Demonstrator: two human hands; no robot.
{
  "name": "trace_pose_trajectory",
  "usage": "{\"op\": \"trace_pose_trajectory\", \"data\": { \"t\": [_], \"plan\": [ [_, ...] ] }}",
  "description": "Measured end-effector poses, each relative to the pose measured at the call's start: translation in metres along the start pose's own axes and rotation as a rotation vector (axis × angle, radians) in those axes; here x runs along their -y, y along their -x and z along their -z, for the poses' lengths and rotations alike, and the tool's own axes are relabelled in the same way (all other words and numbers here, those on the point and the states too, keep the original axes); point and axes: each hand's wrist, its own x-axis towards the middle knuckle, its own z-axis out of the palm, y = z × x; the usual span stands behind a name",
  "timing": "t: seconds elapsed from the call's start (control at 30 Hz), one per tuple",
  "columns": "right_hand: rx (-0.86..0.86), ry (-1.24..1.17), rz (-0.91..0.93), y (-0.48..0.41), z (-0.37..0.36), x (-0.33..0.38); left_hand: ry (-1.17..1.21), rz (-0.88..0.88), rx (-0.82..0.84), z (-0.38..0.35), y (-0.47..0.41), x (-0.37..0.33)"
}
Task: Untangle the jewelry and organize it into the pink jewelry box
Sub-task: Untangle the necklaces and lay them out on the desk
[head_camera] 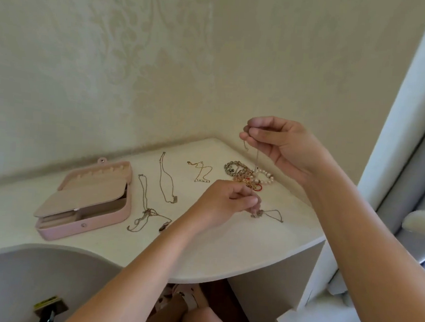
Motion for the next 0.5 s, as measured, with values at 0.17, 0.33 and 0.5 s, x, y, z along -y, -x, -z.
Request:
{"op": "trace_pose_trajectory", "data": {
  "t": [0.17,0.33,0.5],
  "plan": [
    [-0.162,-0.027,0.138,-0.013,0.003,0.004,0.097,0.097,-0.043,0.011,0.005,0.017],
    [-0.246,0.067,0.115,-0.030,0.006,-0.009,0.191,0.173,-0.055,0.025,0.012,0.025],
    [-0.318,0.105,0.044,-0.053,0.009,-0.020,0.050,0.179,-0.098,0.048,0.016,0.031]
  ]
}}
